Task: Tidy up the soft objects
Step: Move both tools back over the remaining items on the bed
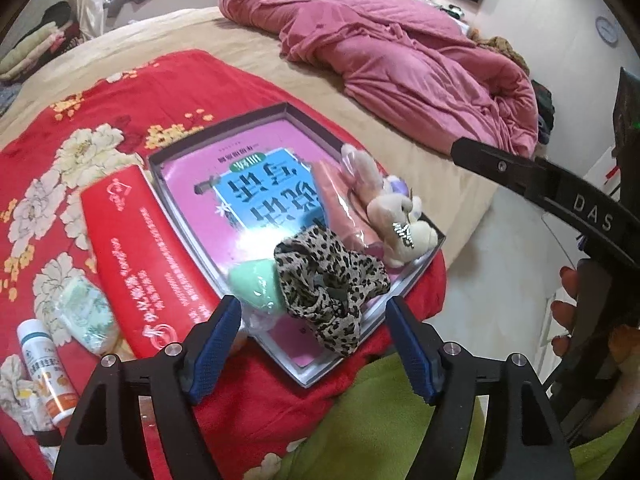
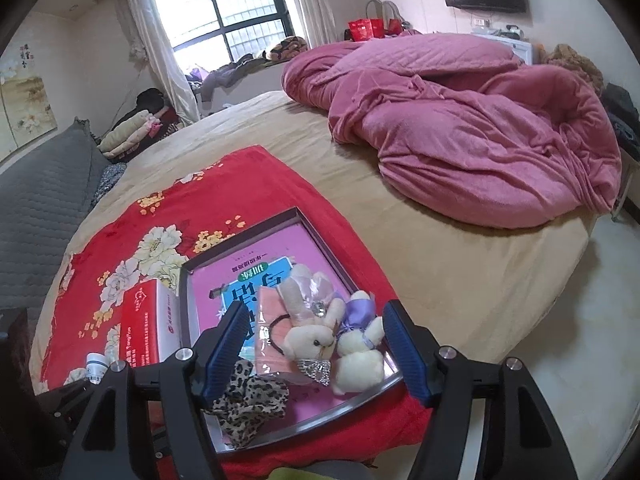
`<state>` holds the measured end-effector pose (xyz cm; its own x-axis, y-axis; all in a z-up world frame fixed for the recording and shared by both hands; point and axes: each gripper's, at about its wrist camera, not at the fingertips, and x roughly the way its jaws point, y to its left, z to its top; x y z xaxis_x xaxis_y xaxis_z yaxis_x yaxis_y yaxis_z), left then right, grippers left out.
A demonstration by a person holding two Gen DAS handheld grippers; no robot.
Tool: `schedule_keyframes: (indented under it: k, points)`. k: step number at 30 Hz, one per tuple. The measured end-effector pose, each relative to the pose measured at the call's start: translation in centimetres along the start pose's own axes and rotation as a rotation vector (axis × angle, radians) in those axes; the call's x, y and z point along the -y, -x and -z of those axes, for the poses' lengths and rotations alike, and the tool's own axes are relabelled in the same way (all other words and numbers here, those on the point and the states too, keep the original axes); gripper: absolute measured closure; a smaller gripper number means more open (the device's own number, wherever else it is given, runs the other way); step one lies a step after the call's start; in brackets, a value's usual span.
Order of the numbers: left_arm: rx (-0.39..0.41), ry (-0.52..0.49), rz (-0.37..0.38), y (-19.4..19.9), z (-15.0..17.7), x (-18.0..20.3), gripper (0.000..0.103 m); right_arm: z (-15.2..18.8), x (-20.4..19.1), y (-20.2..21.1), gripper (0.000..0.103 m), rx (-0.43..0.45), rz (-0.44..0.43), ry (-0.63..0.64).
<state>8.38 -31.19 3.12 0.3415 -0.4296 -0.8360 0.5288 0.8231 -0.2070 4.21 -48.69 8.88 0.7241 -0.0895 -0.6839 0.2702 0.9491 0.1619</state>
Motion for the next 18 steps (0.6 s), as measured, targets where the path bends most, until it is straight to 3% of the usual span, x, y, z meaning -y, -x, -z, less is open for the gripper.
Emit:
schedule_keyframes:
  k: [18]
  points:
    - [0.084, 0.054, -0.067, 5.1, 1.1, -2.9, 0.025, 0.4, -3.1, 2.9, 0.027, 0.03, 0.004, 0.06]
